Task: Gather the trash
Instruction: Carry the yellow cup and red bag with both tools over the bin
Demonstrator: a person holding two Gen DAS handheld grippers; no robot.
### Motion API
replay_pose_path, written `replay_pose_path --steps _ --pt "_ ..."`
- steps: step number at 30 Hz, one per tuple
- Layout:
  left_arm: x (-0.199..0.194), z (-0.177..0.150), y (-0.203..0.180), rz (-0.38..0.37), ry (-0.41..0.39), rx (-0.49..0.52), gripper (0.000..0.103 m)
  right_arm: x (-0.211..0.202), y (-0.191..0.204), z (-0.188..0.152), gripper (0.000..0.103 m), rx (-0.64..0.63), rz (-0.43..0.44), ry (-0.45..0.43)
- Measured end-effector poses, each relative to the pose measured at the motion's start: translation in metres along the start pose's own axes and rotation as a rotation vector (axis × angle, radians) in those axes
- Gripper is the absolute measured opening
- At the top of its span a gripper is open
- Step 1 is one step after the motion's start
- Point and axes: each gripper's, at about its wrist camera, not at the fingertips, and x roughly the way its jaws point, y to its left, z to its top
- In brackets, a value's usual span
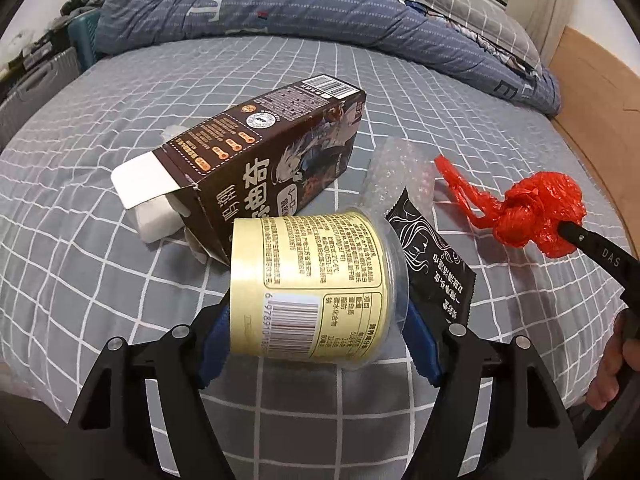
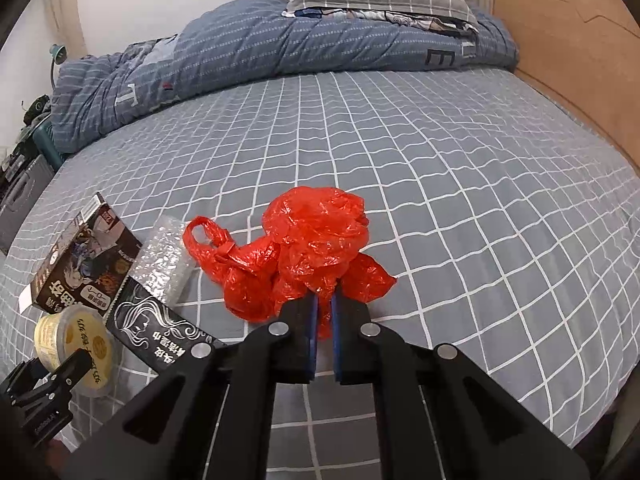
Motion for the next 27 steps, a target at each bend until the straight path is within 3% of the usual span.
replay_pose_path --steps 16,27 --pt "-0.022 -0.008 0.01 -0.007 -0.001 0.024 0.07 -0.03 0.014 -0.011 0.003 -0.009 0.059 -0.023" --pt "-0.049 -0.013 0.015 -0.011 -0.015 0.053 0.07 -0.065 0.02 -0.018 0.003 -0.021 0.051 -0.049"
